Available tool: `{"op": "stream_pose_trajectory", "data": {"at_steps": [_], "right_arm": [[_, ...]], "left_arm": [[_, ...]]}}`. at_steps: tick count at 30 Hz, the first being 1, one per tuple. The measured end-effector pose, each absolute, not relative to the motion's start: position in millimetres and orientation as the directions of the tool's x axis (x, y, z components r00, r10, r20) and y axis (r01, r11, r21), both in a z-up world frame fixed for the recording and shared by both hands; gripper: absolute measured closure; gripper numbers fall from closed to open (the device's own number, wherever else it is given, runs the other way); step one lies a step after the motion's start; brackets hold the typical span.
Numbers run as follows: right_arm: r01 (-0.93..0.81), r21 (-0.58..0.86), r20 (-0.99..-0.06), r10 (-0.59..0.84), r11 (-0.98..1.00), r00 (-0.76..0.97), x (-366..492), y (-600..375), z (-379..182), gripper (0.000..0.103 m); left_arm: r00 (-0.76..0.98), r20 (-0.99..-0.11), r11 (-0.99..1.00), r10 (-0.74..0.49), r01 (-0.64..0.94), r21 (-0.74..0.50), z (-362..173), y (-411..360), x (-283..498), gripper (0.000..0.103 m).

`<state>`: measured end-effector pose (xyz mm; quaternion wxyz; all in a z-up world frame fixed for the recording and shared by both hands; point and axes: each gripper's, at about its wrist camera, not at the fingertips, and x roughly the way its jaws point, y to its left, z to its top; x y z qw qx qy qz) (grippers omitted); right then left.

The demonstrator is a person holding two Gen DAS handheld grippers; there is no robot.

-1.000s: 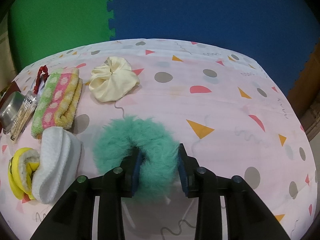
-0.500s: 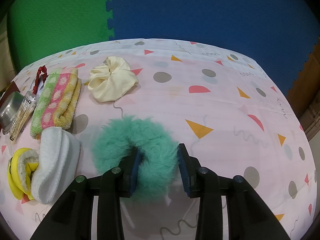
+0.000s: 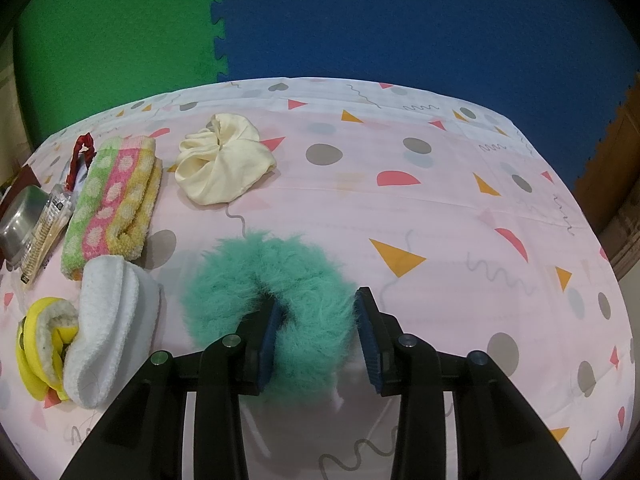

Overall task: Organize soft objects
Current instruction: 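Carry the blue protein pouch with the left tool and release it in the tray, then lift the green scrunchie with the right tool toward the tin tray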

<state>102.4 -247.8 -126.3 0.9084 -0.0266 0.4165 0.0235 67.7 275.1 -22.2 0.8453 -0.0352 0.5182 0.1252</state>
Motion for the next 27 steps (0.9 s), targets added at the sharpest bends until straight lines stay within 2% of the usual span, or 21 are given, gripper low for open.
{"op": "stream_pose_trajectory", "data": {"at_steps": [3, 8, 10, 21, 27], "right_arm": [[-0.064, -0.027, -0.761, 0.022, 0.998, 0.648, 102.9, -248.3, -125.5, 0.069], [-0.057, -0.037, -0.765, 0.008, 0.998, 0.644, 101.0, -245.7, -122.8, 0.081], [-0.05, -0.036, -0.767, 0.004, 0.998, 0.642, 100.2, -243.3, -121.3, 0.083], [-0.027, -0.073, -0.757, -0.038, 0.997, 0.652, 93.2, -234.2, -96.5, 0.084], [-0.052, -0.038, -0.74, 0.007, 0.998, 0.673, 89.9, -216.4, -66.2, 0.084]], "left_arm": [[0.449, -0.873, 0.966, 0.189, -0.247, 0.082, -17.6, 264.8, 60.3, 0.059], [0.475, -0.857, 0.962, 0.201, -0.262, 0.08, -15.7, 252.9, 49.8, 0.059], [0.484, -0.849, 0.961, 0.212, -0.26, 0.092, -16.3, 248.1, 47.1, 0.059], [0.519, -0.823, 0.955, 0.232, -0.28, 0.093, -26.0, 238.9, 33.1, 0.059], [0.537, -0.805, 0.944, 0.251, -0.321, 0.08, -30.6, 244.8, 20.8, 0.059]]}}
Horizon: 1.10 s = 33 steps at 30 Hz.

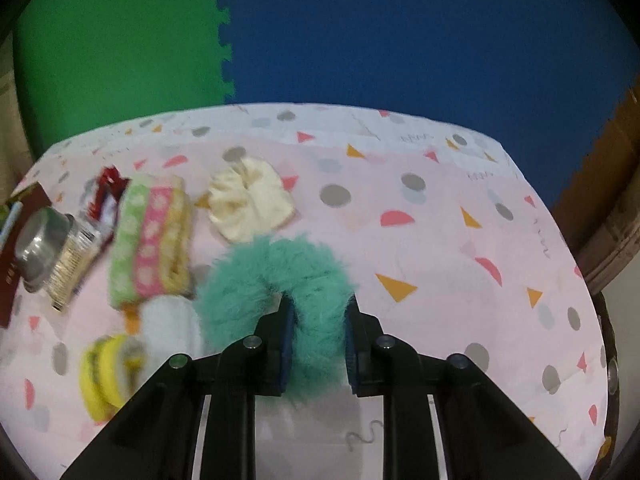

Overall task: Organize soft objects
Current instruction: 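Lift the green scrunchie with the right tool toward the tin tray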

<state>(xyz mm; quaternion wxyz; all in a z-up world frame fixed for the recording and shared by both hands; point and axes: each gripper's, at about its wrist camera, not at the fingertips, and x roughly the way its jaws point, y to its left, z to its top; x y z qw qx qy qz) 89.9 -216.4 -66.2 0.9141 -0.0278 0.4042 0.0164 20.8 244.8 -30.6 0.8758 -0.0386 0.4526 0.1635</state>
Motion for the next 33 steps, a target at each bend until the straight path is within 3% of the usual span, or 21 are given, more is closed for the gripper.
{"op": "stream_pose_trajectory", "data": {"at_steps": [12, 24, 33], "right_arm": [[-0.273, 0.008, -0.706, 0.199, 0.962, 0.68, 87.8, -118.9, -22.0, 0.084], [-0.543, 0.079, -0.727, 0.422, 0.836, 0.542, 78.9, 33.0, -30.9, 0.084], [-0.668, 0.072, -0.73, 0.495, 0.741, 0.472, 75.0, 136.2, -31.8, 0.084]], "left_arm": [[0.574, -0.765, 0.937, 0.292, -0.331, 0.11, -33.7, 247.0, 5.2, 0.059], [0.561, -0.758, 0.889, 0.331, -0.456, 0.051, -28.1, 292.8, -19.1, 0.059], [0.54, -0.767, 0.861, 0.347, -0.508, 0.032, -32.3, 315.6, -24.8, 0.059]]}}
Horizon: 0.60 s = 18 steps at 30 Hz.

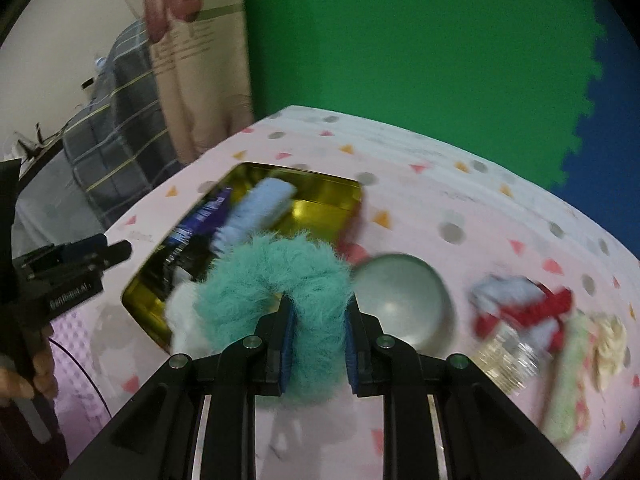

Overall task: Organize soft objects
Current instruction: 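Lift the green scrunchie with the right tool toward the tin tray, then lower the green scrunchie into the tin tray and open the right tool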

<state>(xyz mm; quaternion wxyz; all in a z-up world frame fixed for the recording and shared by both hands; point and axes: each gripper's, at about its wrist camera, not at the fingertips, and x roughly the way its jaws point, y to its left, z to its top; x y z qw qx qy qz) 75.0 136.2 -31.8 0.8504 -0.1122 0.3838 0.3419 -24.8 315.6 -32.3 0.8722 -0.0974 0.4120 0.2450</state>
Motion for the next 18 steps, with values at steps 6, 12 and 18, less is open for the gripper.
{"op": "stream_pose_trajectory", "data": {"at_steps": [6, 12, 18], "right_arm": [[-0.678, 0.07, -0.751, 0.486, 0.732, 0.448, 90.6, 174.4, -44.7, 0.082], [-0.67, 0.063, -0.77, 0.463, 0.74, 0.439, 100.0, 191.0, -58.5, 0.08], [-0.668, 0.072, -0.762, 0.473, 0.741, 0.443, 99.1, 189.7, -57.7, 0.049]], "left_arm": [[0.528, -0.779, 0.853, 0.338, -0.522, 0.017, -36.9, 323.0, -25.8, 0.059], [0.524, -0.784, 0.86, 0.333, -0.51, 0.025, -39.6, 318.2, -24.3, 0.059], [0.519, -0.788, 0.861, 0.331, -0.508, 0.027, -42.3, 316.5, -23.1, 0.059]]}}
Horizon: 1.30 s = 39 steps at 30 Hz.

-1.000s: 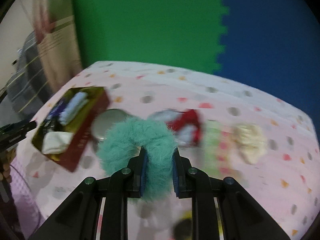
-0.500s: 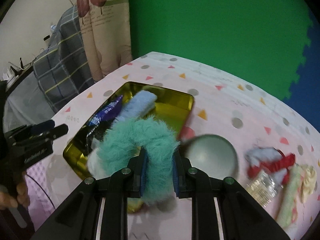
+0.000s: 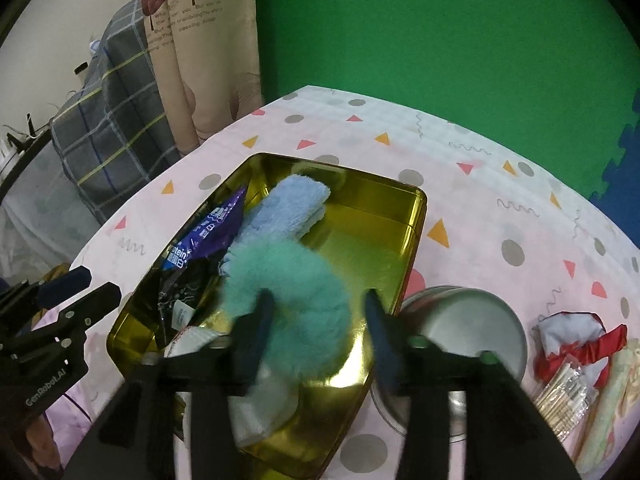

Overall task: Organize soft objects
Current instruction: 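Lower the green scrunchie into the tin tray and open the right tool, then grasp the clear toothpick pack with the left tool while the right tool grasps the white terry cloth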

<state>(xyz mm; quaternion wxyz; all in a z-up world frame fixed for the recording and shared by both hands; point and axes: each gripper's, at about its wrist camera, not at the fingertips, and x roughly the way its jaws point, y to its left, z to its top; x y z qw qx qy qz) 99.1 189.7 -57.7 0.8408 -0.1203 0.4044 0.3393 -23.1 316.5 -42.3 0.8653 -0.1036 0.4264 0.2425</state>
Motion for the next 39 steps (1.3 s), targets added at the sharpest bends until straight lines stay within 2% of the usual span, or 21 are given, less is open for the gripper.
{"op": "stream_pose_trajectory", "data": {"at_steps": [6, 13, 24, 31, 39], "right_arm": [[-0.656, 0.086, -0.736, 0.491, 0.75, 0.465, 85.5, 166.8, -46.5, 0.048], [-0.62, 0.019, -0.728, 0.436, 0.784, 0.529, 58.2, 100.2, -41.1, 0.046], [-0.356, -0.015, -0.734, 0.232, 0.934, 0.639, 56.3, -64.3, -34.5, 0.044], [-0.187, -0.033, -0.763, 0.096, 0.982, 0.639, 67.7, -150.6, -51.0, 0.043], [-0.175, 0.032, -0.803, 0.129, 0.984, 0.582, 72.1, -174.6, -81.3, 0.043]], "left_arm": [[0.516, -0.789, 0.863, 0.333, -0.503, 0.036, -43.9, 314.7, -21.2, 0.059], [0.517, -0.79, 0.877, 0.33, -0.478, 0.053, -46.6, 304.8, -17.6, 0.059], [0.533, -0.782, 0.904, 0.322, -0.419, 0.087, -48.3, 283.1, -12.1, 0.059], [0.541, -0.786, 0.922, 0.299, -0.376, 0.092, -50.4, 269.9, -8.4, 0.059], [0.55, -0.804, 0.959, 0.226, -0.27, 0.085, -51.1, 236.6, -4.3, 0.059]]}}
